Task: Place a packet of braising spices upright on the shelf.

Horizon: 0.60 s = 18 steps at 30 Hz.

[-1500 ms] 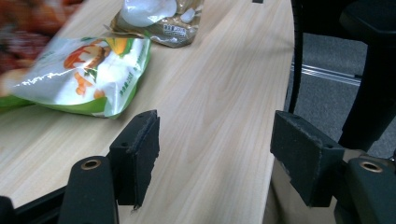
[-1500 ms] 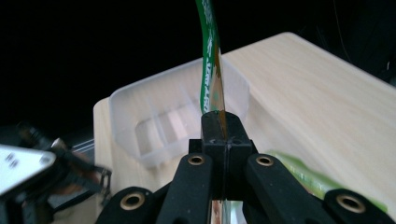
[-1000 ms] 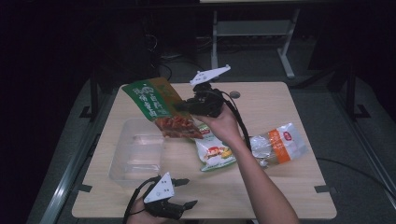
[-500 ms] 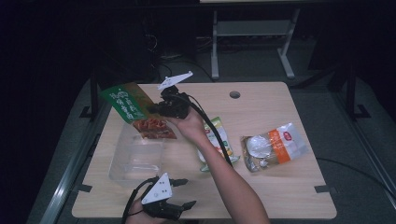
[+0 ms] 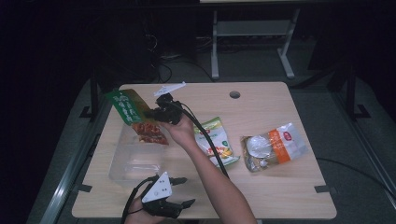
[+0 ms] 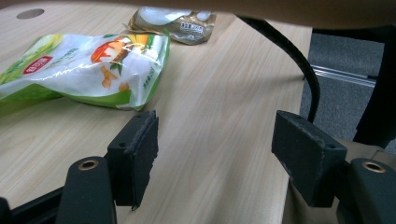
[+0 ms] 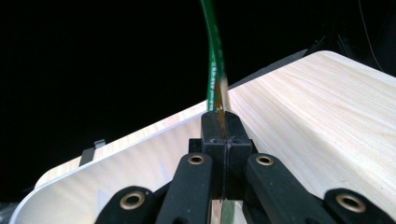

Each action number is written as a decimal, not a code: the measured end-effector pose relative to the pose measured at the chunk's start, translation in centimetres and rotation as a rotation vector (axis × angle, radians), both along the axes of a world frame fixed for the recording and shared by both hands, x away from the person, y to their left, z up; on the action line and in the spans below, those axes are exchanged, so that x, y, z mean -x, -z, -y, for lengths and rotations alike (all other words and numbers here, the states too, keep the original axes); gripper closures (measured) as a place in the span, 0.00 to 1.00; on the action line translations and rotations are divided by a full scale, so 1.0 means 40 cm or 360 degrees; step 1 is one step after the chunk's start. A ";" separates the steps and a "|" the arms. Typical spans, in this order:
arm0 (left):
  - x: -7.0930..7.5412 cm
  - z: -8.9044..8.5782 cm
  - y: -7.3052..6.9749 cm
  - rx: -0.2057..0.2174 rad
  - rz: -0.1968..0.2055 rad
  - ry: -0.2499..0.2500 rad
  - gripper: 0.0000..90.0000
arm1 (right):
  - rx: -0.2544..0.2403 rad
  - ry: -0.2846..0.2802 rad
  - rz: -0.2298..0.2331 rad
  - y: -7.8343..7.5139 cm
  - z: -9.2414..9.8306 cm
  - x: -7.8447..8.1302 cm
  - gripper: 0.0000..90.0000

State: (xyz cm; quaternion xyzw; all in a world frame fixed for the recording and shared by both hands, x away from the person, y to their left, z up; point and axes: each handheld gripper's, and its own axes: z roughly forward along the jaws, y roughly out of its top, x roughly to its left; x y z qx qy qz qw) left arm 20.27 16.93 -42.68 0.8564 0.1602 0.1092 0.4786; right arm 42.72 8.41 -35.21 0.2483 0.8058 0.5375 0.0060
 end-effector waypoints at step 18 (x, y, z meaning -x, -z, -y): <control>-0.005 -0.002 -0.010 0.0025 0.0021 -0.0026 0.36 | 0.0150 -0.0005 -0.0008 0.026 0.036 -0.030 0.93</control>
